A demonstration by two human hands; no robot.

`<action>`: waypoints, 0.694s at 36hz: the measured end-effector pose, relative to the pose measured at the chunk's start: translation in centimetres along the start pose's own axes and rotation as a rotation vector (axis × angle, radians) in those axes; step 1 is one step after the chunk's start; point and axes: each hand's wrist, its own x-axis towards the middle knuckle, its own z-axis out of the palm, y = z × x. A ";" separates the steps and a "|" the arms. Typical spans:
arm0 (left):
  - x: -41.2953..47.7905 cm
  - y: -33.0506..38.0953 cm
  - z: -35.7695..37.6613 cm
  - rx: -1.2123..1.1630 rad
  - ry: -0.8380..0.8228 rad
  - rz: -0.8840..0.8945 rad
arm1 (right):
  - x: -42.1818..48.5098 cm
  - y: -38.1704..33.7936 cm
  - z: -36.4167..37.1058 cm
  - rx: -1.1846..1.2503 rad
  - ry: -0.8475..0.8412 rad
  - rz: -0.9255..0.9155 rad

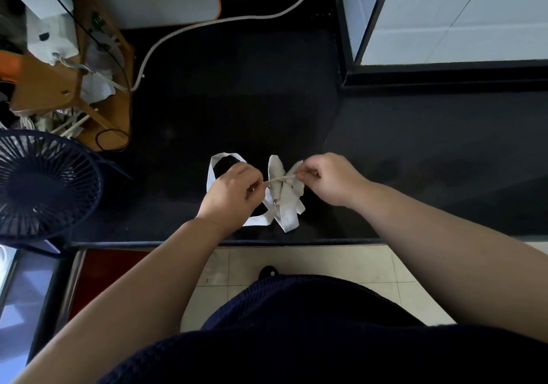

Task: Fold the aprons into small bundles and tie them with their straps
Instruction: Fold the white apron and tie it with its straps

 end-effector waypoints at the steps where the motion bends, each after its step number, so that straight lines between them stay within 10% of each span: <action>1: 0.2 -0.2 -0.2 -0.008 -0.033 -0.044 | 0.1 -0.1 -0.1 0.028 -0.030 0.017; 10: 0.7 0.7 0.0 -0.282 -0.068 -0.157 | -0.3 -0.1 0.6 0.295 -0.124 0.134; 16: 1.4 0.9 -0.4 -0.228 -0.112 -0.113 | 0.1 -0.4 0.7 -0.230 -0.008 -0.027; 25: 1.9 0.7 -0.1 -0.275 -0.126 -0.077 | 0.5 -1.2 0.1 -0.265 -0.024 -0.104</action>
